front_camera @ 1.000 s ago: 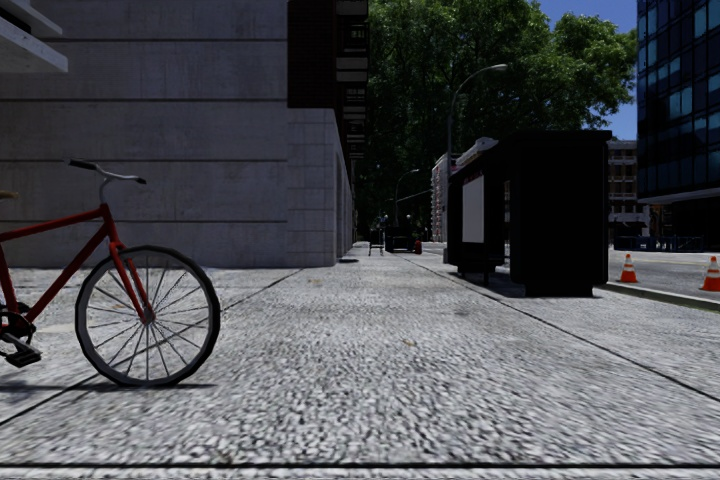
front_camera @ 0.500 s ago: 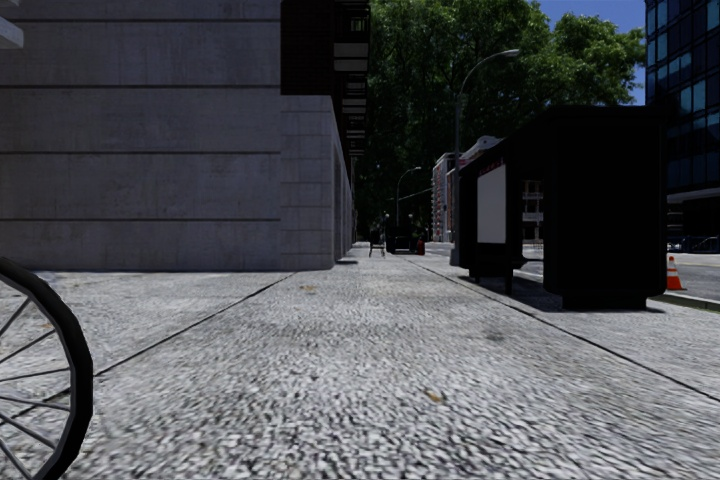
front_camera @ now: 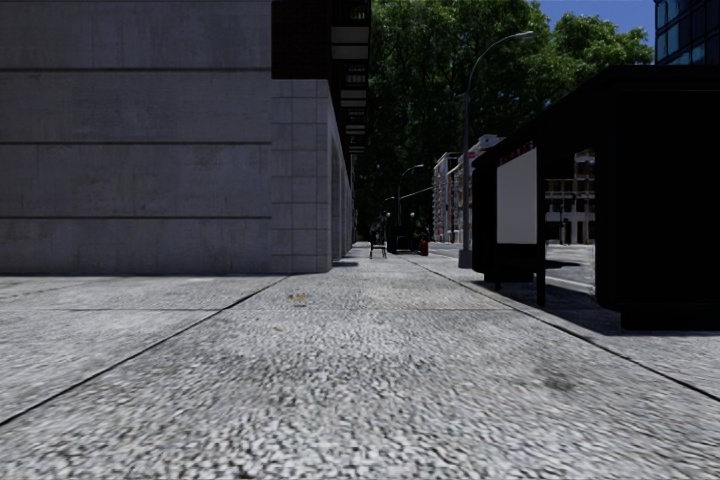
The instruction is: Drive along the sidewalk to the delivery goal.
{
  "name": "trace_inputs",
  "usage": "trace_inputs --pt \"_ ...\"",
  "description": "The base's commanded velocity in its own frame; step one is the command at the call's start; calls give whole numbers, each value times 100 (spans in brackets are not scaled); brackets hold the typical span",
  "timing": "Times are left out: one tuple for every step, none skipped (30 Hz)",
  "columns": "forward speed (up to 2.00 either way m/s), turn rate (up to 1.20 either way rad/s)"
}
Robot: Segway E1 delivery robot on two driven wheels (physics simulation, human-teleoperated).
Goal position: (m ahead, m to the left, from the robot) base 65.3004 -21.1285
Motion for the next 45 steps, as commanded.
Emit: trace_inputs --pt "200 0" --pt "200 0" --pt "200 0" --pt "200 0" --pt "200 0" --pt "200 0" --pt "200 0" --pt "200 0" --pt "200 0" --pt "200 0" --pt "200 0" --pt "200 0" --pt "200 0" --pt "200 0" --pt "200 0" --pt "200 0" --pt "200 0" --pt "200 0" --pt "200 0" --pt "200 0" --pt "200 0" --pt "200 0" --pt "200 0" --pt "200 0" --pt "200 0" --pt "200 0" --pt "200 0" --pt "200 0" --pt "200 0" --pt "200 0" --pt "200 0" --pt "200 0" --pt "200 0" --pt "200 0" --pt "200 0" --pt "200 0" --pt "200 0" --pt "200 0" --pt "200 0" --pt "200 0" --pt "200 0" --pt "200 0" --pt "200 0" --pt "200 0" --pt "200 0"
